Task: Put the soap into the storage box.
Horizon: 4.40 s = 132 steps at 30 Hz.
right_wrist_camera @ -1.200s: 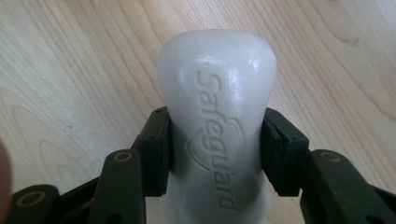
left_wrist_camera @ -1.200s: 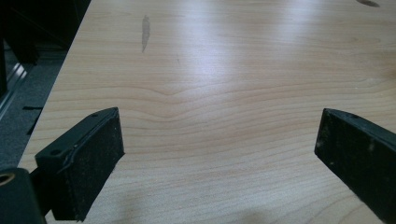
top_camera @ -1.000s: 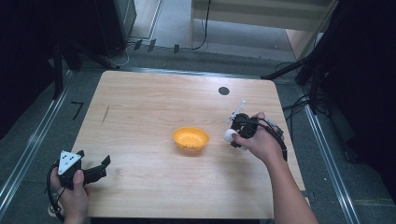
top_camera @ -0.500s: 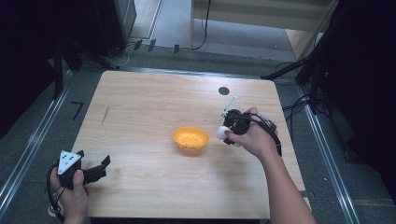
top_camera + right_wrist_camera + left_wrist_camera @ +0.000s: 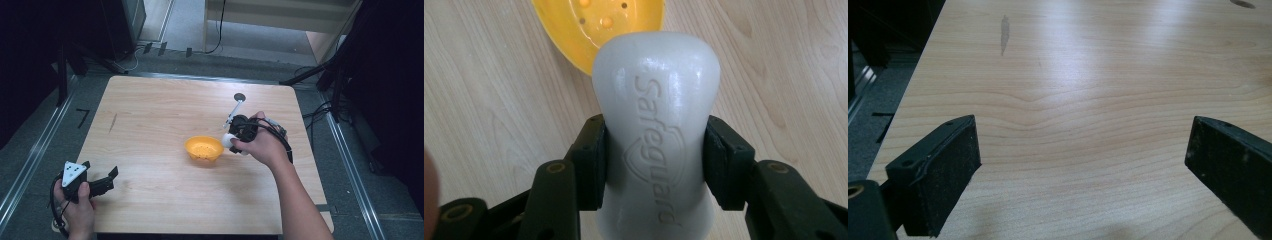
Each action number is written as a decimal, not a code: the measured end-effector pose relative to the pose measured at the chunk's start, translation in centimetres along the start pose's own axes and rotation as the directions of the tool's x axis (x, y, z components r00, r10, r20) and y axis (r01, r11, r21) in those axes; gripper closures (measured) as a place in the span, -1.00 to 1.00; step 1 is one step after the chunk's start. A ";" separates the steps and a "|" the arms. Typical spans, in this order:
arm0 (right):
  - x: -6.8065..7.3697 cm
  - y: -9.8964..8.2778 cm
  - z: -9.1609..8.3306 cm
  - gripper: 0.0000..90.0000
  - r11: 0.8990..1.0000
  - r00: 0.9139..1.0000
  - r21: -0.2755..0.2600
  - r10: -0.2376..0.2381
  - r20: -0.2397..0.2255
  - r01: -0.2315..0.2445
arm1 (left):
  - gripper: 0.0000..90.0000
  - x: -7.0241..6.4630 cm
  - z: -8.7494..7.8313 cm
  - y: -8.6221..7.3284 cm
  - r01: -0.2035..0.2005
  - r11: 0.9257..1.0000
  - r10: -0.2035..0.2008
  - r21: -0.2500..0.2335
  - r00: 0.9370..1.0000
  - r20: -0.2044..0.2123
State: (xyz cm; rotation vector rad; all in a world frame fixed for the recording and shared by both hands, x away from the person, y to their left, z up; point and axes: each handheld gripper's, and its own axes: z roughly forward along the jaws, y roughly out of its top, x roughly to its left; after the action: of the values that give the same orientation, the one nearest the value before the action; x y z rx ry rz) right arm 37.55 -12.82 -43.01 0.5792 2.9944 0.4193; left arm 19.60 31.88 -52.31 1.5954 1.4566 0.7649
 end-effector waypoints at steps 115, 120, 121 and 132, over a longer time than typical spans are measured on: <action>-1.3 -1.1 0.8 0.01 0.999 0.999 -0.036 0.037 -0.012 -0.037 | -0.97 0.2 0.0 0.0 0.022 1.000 -0.022 0.000 1.000 0.016; -1.5 -2.7 1.0 0.00 0.997 0.998 -0.033 0.064 -0.018 -0.065 | -0.96 0.2 0.0 0.0 0.021 1.000 -0.021 0.000 1.000 0.015; -1.6 -3.1 1.0 0.00 0.997 0.997 -0.030 0.071 -0.018 -0.071 | -0.96 0.2 0.0 0.0 0.020 1.000 -0.020 0.001 1.000 0.013; -1.9 -6.5 1.0 -0.06 0.990 0.991 -0.045 0.132 -0.018 -0.132 | -0.96 0.2 0.0 0.0 0.016 1.000 -0.016 0.003 1.000 0.012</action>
State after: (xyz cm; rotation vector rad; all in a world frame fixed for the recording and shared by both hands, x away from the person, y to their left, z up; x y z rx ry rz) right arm 37.15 -19.04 -45.78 0.7763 2.9618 0.5023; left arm 19.62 32.09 -52.31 1.5859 1.4611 0.7427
